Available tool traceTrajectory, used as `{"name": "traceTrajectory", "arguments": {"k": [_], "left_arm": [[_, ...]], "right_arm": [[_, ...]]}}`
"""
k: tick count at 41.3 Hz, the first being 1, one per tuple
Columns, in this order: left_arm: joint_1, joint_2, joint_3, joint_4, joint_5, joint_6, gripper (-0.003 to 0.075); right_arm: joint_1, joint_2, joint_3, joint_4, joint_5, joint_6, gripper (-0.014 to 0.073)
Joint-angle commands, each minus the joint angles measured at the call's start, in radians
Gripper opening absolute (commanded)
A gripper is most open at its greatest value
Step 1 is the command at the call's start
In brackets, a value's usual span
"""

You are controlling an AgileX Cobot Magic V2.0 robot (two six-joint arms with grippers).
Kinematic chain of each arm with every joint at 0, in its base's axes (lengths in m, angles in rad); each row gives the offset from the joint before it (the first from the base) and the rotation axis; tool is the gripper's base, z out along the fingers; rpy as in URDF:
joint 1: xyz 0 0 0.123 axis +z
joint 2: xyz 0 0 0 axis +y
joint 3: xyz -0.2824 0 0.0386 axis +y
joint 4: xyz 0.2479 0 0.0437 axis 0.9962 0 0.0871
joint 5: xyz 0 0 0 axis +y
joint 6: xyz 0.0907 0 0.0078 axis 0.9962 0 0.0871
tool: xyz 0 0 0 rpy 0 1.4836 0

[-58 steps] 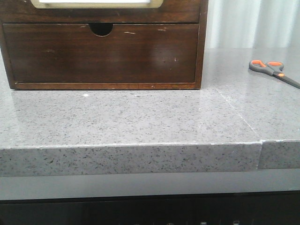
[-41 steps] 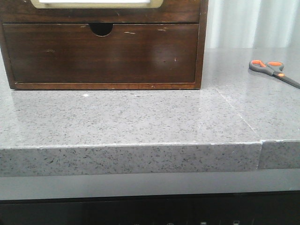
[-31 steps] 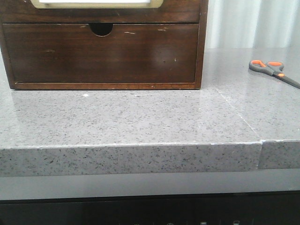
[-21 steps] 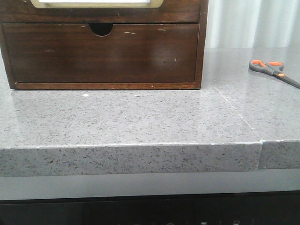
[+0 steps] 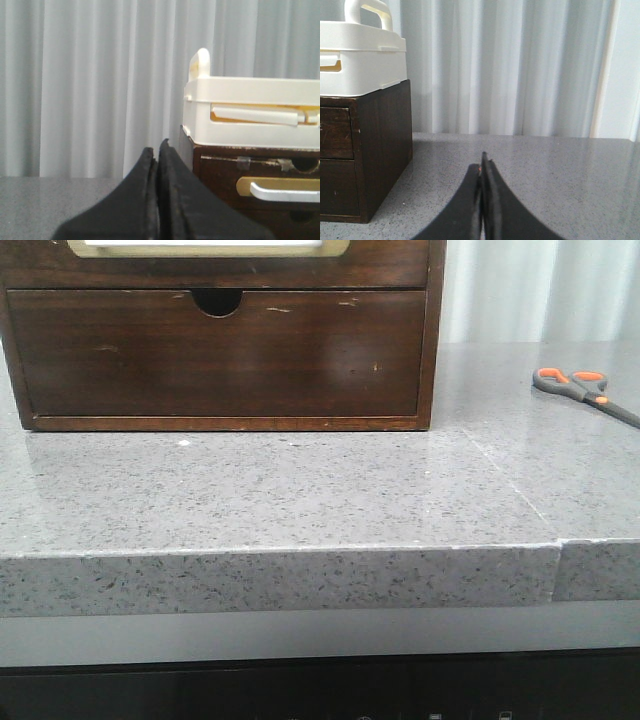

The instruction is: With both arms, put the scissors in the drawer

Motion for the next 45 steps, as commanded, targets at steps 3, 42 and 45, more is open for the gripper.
{"name": "traceTrajectory", "arguments": {"k": [3,42,45], "left_arm": [[-0.006,0.101,-0.177,0.000,0.050,-0.004,-0.0020],[-0.006,0.352,-0.281,0.000,0.329,-0.004,-0.0020],[-0.006,0.352,-0.281,0.000,0.338,-0.004,-0.0018]], "right_arm": [[-0.008,0.123,-0.139,-0.003,0.028,-0.006,-0.0068],[-0.008,0.548,-0.228,-0.012,0.241,-0.007,-0.0068],[-0.008,0.553,-0.228,-0.019,0.251,-0.015,-0.0064]]}}
